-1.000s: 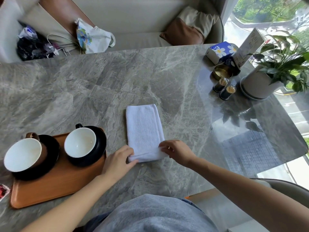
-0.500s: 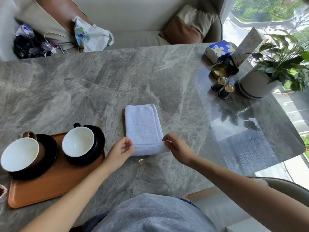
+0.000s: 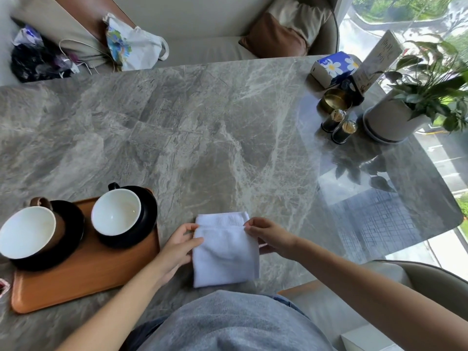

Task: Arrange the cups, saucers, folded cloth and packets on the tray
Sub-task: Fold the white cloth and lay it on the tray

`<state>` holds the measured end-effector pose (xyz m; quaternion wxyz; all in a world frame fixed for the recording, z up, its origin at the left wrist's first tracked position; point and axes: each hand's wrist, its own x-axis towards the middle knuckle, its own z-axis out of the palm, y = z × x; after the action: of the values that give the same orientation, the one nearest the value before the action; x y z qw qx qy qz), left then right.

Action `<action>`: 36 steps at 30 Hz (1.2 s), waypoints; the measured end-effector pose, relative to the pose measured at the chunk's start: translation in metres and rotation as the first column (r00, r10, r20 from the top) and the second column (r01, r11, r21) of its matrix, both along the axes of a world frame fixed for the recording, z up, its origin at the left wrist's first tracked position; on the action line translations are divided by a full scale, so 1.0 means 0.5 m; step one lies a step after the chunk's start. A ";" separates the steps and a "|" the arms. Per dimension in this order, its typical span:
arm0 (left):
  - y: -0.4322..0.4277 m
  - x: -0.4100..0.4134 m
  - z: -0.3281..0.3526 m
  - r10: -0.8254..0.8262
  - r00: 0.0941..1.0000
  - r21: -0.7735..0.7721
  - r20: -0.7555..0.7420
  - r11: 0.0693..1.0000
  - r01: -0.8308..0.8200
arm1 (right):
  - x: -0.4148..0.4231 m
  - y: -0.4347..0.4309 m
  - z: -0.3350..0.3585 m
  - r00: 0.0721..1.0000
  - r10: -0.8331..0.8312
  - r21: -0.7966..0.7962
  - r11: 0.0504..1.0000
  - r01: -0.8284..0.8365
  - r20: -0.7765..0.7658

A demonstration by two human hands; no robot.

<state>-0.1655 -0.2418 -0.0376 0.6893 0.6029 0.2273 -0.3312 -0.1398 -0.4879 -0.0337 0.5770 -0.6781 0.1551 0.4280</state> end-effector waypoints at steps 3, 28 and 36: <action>-0.011 0.020 -0.018 0.094 0.995 0.028 0.016 0.995 -0.095 | 0.017 0.004 -0.009 0.996 -0.081 0.012 0.997 0.081 0.035; -0.046 0.065 -0.061 -0.364 0.813 0.765 0.454 0.628 -0.146 | 0.051 0.046 -0.069 0.626 0.489 -0.675 0.733 0.082 0.608; -0.078 0.012 -0.069 -0.928 0.369 0.992 -0.042 0.005 0.127 | -0.019 0.082 -0.095 0.216 0.865 -0.847 0.494 -0.196 0.454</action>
<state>-0.1596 -0.2808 -0.0722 0.0238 0.9700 -0.1844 -0.1565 -0.1495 -0.4469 -0.0813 0.0966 -0.9431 -0.2916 0.1274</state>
